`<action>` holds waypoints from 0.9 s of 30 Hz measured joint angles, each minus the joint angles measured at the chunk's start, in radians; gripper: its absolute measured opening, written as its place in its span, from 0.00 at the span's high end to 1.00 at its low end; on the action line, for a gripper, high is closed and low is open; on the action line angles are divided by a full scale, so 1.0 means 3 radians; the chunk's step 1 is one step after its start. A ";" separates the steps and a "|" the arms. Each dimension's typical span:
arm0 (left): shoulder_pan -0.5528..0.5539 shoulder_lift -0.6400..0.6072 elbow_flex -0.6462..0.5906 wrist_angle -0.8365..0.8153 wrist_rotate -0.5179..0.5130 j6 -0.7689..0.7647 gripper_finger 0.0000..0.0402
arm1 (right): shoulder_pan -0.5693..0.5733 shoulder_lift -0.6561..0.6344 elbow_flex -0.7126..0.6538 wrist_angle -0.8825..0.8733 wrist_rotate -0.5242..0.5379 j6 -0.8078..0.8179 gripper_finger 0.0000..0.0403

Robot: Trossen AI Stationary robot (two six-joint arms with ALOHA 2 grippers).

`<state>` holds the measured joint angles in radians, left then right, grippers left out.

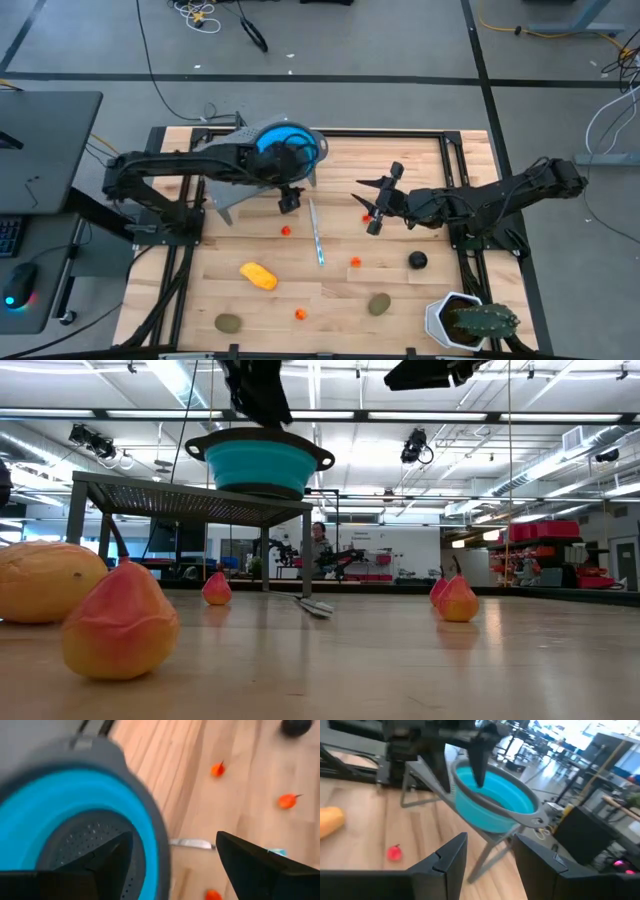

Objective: Pick & Place Fruit
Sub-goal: Put the blue strainer bowl on the shelf

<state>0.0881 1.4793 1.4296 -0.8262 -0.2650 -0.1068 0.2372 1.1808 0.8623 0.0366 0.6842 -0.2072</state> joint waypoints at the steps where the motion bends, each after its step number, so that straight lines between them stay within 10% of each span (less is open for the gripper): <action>1: 0.0029 0.0051 0.0000 -0.0004 -0.0002 0.0003 0.26 | 0.0000 -0.0002 0.0000 -0.0018 0.0034 -0.0021 0.58; 13: 0.0249 0.0137 -0.0003 -0.0344 -0.0018 -0.0101 0.32 | -0.0008 -0.0002 0.0000 -0.0111 0.0190 -0.0238 0.58; 27: 0.0258 0.0137 -0.0003 -0.0440 0.0123 -0.0043 0.87 | -0.0009 -0.0002 0.0000 -0.0123 0.0273 -0.0223 0.58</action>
<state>0.1654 1.5204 1.4288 -0.9581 -0.2282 -0.1198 0.2344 1.1801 0.8623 -0.0002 0.7662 -0.2741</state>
